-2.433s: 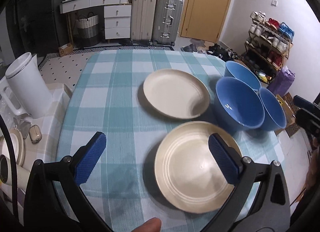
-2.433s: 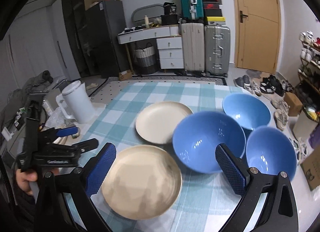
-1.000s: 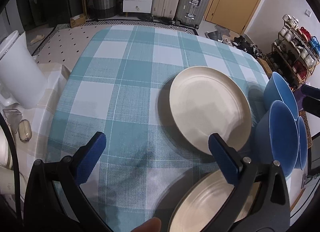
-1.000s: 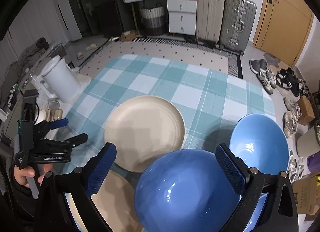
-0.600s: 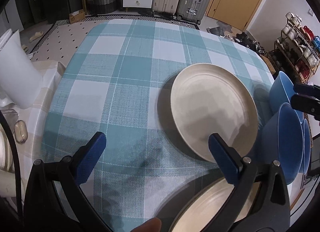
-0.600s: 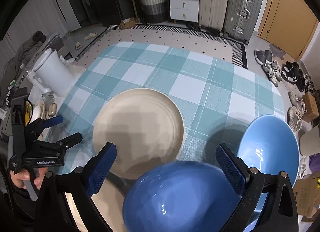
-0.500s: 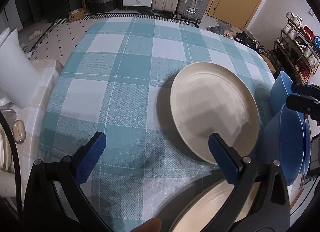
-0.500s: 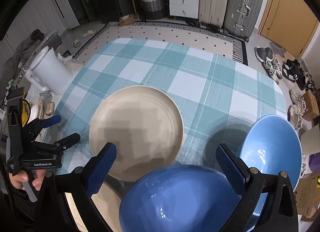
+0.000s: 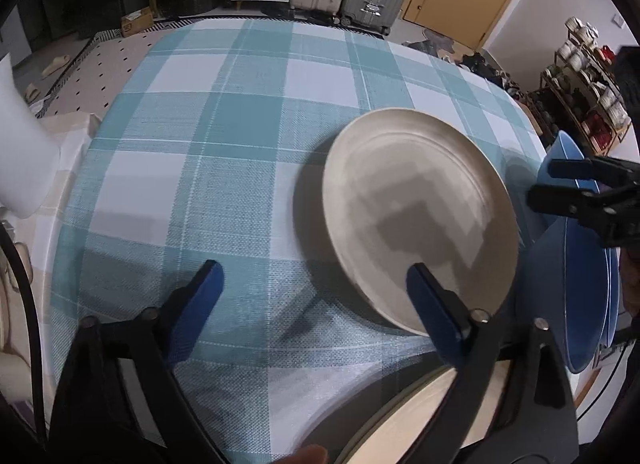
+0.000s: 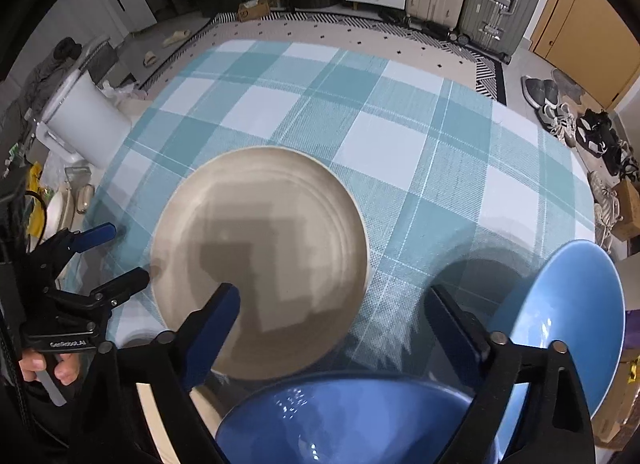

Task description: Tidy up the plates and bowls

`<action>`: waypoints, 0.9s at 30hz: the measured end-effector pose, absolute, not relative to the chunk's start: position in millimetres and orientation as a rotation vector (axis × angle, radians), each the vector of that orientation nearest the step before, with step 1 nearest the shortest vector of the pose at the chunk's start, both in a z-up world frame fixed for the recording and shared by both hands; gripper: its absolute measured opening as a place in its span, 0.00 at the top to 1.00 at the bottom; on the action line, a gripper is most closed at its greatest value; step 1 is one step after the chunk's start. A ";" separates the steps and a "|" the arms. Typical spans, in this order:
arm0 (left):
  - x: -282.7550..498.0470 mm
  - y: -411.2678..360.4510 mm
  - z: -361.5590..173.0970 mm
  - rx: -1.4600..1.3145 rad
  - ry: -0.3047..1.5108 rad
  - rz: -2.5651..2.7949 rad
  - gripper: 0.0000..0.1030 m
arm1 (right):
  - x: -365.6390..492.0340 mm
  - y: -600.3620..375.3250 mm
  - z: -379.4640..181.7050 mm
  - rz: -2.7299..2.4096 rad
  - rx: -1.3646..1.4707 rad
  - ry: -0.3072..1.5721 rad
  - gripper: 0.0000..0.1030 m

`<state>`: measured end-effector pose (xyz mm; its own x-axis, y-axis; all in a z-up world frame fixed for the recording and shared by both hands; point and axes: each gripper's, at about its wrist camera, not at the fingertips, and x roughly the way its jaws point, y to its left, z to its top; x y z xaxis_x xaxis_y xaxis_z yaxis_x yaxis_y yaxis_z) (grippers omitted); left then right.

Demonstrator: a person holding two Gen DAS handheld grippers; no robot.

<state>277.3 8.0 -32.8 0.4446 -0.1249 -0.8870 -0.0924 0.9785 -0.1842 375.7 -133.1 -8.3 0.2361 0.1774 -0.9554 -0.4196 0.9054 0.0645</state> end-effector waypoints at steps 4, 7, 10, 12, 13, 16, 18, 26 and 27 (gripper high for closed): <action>281.8 1.6 -39.3 -0.212 1.133 -0.048 0.23 | 382.9 -130.7 -21.4 0.413 -0.228 1.305 0.15; 283.6 -0.9 -42.5 -0.208 1.137 -0.057 0.25 | 386.8 -128.6 -30.7 0.419 -0.238 1.335 0.19; 285.3 -2.3 -44.6 -0.214 1.136 -0.066 0.26 | 391.4 -128.0 -39.7 0.420 -0.238 1.359 0.21; 286.5 -2.8 -45.5 -0.214 1.135 -0.064 0.26 | 394.1 -127.5 -44.5 0.420 -0.235 1.372 0.29; 285.8 -2.4 -45.1 -0.217 1.133 -0.064 0.27 | 395.1 -127.5 -47.4 0.418 -0.234 1.379 0.30; 286.8 -2.9 -47.1 -0.219 1.135 -0.065 0.32 | 396.6 -127.2 -53.3 0.414 -0.238 1.391 0.39; 287.7 -3.7 -48.8 -0.216 1.140 -0.066 0.37 | 396.5 -127.2 -55.6 0.417 -0.242 1.394 0.48; 287.3 -8.8 -52.9 -0.217 1.157 -0.109 0.66 | 394.7 -127.4 -58.1 0.402 -0.269 1.391 0.68; 286.7 -9.8 -53.1 -0.215 1.157 -0.112 0.67 | 394.3 -127.3 -58.6 0.399 -0.278 1.391 0.69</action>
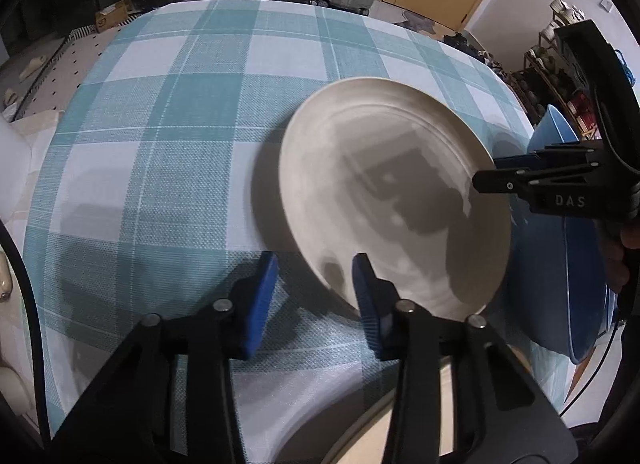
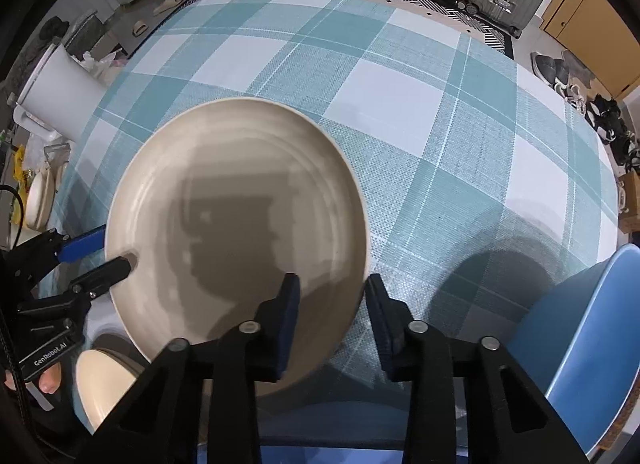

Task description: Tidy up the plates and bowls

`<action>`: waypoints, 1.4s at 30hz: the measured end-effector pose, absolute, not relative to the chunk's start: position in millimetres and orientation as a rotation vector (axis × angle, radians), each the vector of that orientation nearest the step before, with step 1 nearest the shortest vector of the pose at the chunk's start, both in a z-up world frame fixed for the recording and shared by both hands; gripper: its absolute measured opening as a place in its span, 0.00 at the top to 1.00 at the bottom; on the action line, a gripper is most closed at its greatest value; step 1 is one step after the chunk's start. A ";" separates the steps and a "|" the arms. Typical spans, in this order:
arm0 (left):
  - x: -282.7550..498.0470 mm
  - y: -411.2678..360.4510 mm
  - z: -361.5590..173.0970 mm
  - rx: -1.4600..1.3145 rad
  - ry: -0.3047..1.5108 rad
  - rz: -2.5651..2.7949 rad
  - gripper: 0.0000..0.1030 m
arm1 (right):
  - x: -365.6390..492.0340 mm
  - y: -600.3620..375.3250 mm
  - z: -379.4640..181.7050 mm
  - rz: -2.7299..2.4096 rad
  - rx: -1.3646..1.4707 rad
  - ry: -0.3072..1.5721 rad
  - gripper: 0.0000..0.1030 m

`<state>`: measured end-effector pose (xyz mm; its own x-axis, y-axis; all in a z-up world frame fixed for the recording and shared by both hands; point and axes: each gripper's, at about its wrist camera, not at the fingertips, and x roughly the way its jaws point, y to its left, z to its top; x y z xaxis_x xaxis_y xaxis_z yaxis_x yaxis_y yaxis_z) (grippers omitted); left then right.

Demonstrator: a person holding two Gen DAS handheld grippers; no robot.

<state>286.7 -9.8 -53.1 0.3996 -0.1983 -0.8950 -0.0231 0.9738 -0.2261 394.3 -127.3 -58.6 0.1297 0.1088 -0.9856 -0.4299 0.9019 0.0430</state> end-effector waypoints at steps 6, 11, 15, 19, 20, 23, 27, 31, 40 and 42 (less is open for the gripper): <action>285.5 -17.0 -50.8 -0.184 1.148 -0.125 0.79 | 393.7 -129.2 -58.6 0.388 -0.295 1.381 0.77; 285.2 -17.1 -52.1 -0.179 1.141 -0.117 0.82 | 392.9 -128.9 -58.7 0.381 -0.308 1.374 0.79; 284.5 -18.3 -51.9 -0.170 1.135 -0.105 0.82 | 391.7 -127.7 -59.1 0.381 -0.314 1.365 0.79; 284.0 -19.3 -51.7 -0.167 1.132 -0.101 0.82 | 391.5 -127.3 -59.2 0.377 -0.314 1.364 0.79; 284.0 -19.0 -51.7 -0.169 1.131 -0.100 0.82 | 391.1 -127.2 -59.3 0.376 -0.315 1.364 0.79; 283.1 -17.8 -51.9 -0.177 1.127 -0.100 0.82 | 390.4 -126.7 -59.8 0.373 -0.320 1.363 0.79; 283.0 -19.5 -51.6 -0.162 1.124 -0.093 0.82 | 390.6 -127.9 -59.2 0.370 -0.310 1.362 0.79; 282.3 -18.0 -47.7 -0.161 1.113 -0.086 0.82 | 389.7 -126.5 -58.4 0.367 -0.311 1.356 0.79; 270.1 -7.4 -24.3 -0.157 1.062 -0.055 0.82 | 384.3 -116.2 -40.9 0.382 -0.310 1.310 0.79; 265.9 -3.7 -17.0 -0.158 1.048 -0.048 0.82 | 382.0 -112.0 -34.3 0.387 -0.312 1.296 0.79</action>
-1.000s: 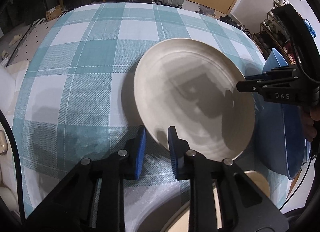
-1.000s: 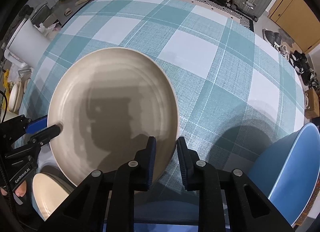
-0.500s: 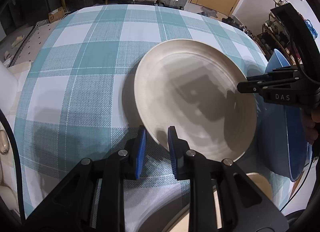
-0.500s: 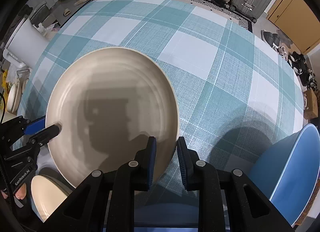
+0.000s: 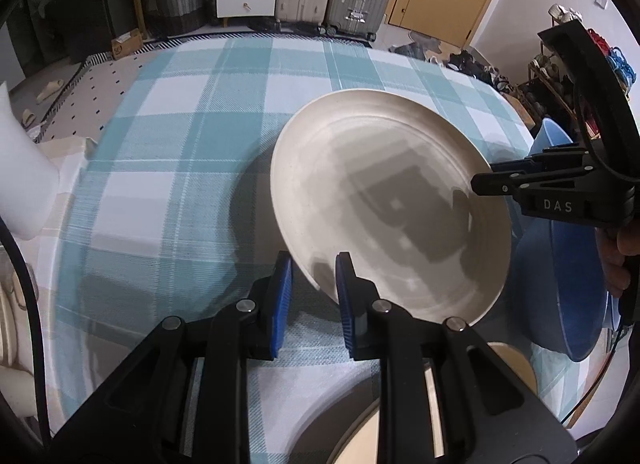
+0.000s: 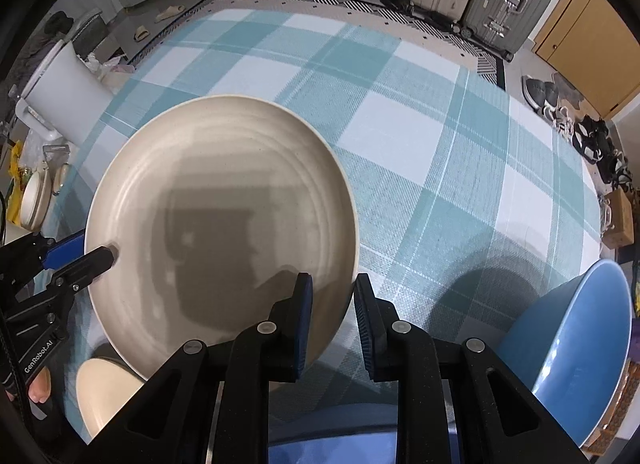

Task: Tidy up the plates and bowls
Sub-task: 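Lift the cream plate with both grippers and carry it toward the bowls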

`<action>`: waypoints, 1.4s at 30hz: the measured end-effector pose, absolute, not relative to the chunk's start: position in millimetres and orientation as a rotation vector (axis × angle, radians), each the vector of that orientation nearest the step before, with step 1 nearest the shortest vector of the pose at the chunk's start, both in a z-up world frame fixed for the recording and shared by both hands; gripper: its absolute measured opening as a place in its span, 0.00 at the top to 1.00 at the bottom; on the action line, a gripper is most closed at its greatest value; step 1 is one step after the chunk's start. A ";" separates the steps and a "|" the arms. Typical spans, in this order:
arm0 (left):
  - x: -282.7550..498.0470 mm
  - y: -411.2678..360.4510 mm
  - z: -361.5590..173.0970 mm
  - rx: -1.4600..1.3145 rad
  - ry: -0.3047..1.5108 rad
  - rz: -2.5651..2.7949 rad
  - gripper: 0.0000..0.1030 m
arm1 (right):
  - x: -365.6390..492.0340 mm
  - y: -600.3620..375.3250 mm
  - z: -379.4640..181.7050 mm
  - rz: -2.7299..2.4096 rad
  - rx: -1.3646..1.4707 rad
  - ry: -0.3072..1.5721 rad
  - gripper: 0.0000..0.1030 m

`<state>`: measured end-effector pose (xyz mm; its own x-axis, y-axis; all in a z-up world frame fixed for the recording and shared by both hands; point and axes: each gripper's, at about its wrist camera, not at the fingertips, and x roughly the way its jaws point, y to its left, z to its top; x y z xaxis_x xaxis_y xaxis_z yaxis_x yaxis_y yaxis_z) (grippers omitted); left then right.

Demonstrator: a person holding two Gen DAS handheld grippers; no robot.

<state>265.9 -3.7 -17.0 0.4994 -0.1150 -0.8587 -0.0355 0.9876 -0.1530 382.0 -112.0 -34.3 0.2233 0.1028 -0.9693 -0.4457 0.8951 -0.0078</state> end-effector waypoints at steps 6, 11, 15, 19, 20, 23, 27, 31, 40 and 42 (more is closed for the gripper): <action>251.5 7.5 5.7 -0.162 1.006 -0.031 0.82 | 373.9 -98.3 -15.5 0.399 -0.315 1.259 0.79; 237.4 16.2 25.2 -0.168 0.969 -0.021 0.82 | 361.2 -88.8 0.8 0.404 -0.327 1.230 0.79; 225.3 19.2 39.0 -0.170 0.946 -0.017 0.82 | 349.9 -85.6 14.6 0.408 -0.330 1.205 0.79; 208.8 18.8 53.7 -0.165 0.925 -0.016 0.82 | 337.3 -84.7 28.8 0.412 -0.329 1.179 0.79; 205.0 18.6 56.6 -0.163 0.920 -0.016 0.82 | 333.5 -84.7 32.4 0.414 -0.328 1.173 0.79; 191.1 16.9 66.4 -0.160 0.906 -0.020 0.82 | 320.3 -84.2 43.5 0.416 -0.329 1.151 0.79; 173.3 16.3 78.3 -0.157 0.889 -0.024 0.82 | 302.2 -84.6 56.6 0.420 -0.327 1.126 0.79; 156.3 13.2 88.1 -0.150 0.875 -0.025 0.82 | 282.1 -84.8 67.6 0.418 -0.329 1.103 0.79; 110.6 1.3 101.4 -0.125 0.857 -0.034 0.82 | 237.2 -91.0 84.0 0.414 -0.300 1.047 0.79; 100.3 -2.2 102.5 -0.119 0.855 -0.037 0.82 | 226.9 -92.7 85.0 0.410 -0.298 1.036 0.79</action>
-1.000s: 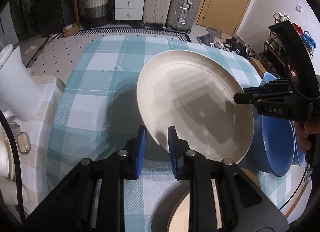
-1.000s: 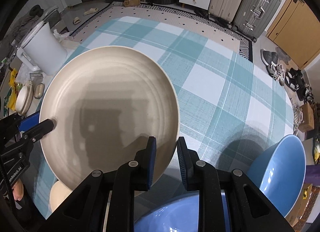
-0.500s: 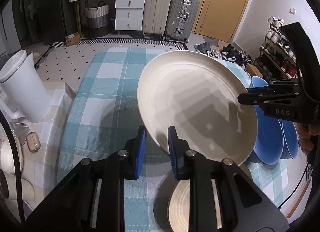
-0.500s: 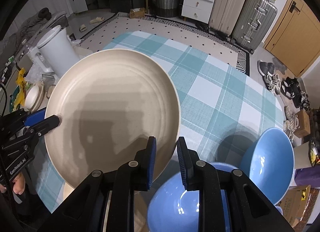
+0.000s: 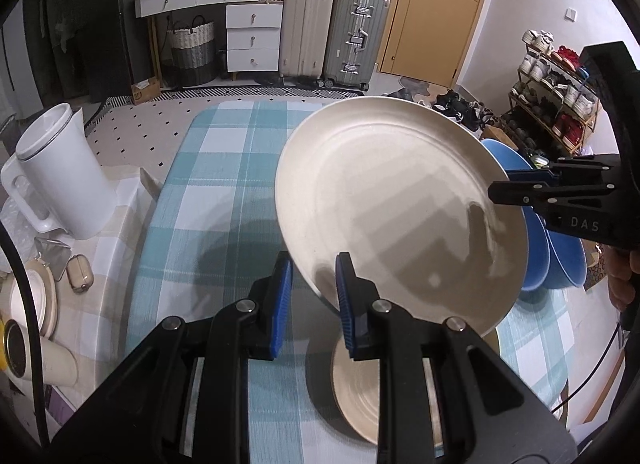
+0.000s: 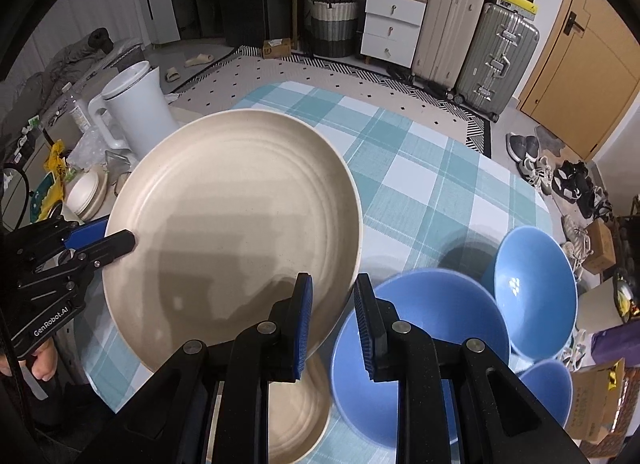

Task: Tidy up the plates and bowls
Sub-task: 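Lift the cream plate with both grippers and carry it toward the bowls, then lower the cream plate onto the other cream plate beside the bowls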

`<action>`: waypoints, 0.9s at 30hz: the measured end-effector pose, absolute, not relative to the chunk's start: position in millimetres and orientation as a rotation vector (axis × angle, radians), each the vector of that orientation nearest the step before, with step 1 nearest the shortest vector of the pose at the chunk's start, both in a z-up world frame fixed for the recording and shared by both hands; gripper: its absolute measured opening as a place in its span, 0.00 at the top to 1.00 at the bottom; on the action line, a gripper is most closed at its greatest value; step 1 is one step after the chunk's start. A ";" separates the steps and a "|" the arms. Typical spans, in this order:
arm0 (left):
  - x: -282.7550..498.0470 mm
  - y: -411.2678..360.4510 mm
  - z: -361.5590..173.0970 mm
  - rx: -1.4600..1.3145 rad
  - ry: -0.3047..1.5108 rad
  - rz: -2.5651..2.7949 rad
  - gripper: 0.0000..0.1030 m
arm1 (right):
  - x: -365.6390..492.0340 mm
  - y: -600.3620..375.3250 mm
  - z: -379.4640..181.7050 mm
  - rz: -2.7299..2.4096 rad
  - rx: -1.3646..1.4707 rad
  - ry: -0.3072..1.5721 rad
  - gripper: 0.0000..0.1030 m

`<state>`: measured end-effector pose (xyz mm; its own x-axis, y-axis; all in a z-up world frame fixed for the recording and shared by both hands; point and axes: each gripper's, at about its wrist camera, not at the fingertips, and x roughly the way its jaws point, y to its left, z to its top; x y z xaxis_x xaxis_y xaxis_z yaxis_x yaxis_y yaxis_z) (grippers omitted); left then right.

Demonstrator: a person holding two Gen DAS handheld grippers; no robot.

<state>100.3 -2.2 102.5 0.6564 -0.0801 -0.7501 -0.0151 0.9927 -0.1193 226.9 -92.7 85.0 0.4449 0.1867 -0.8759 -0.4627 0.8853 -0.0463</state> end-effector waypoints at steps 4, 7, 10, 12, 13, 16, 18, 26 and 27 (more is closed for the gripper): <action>84.6 -10.2 100.9 -0.106 0.853 -0.041 0.82 | 206.5 -97.1 84.7 0.404 -0.291 1.025 0.79; 72.1 -16.0 100.7 -0.097 0.849 -0.045 0.82 | 192.9 -100.0 84.9 0.402 -0.284 1.017 0.79; 59.0 -20.7 98.8 -0.096 0.847 -0.050 0.82 | 182.0 -102.5 82.8 0.397 -0.279 1.013 0.79; 52.3 -23.0 96.5 -0.093 0.849 -0.051 0.82 | 174.3 -103.4 80.5 0.393 -0.278 1.011 0.79; 51.7 -22.5 93.2 -0.090 0.850 -0.052 0.82 | 171.1 -103.6 79.5 0.391 -0.278 1.010 0.79; 43.6 -23.6 89.6 -0.088 0.851 -0.056 0.82 | 162.4 -104.7 75.4 0.389 -0.272 1.007 0.79; 39.2 -24.7 86.9 -0.086 0.853 -0.058 0.82 | 156.6 -105.7 72.7 0.386 -0.268 1.005 0.79; 21.6 -26.9 75.1 -0.071 0.860 -0.057 0.82 | 138.0 -104.7 58.4 0.386 -0.265 1.007 0.79; 21.0 -26.9 73.8 -0.070 0.861 -0.057 0.82 | 135.1 -104.9 56.5 0.386 -0.264 1.006 0.79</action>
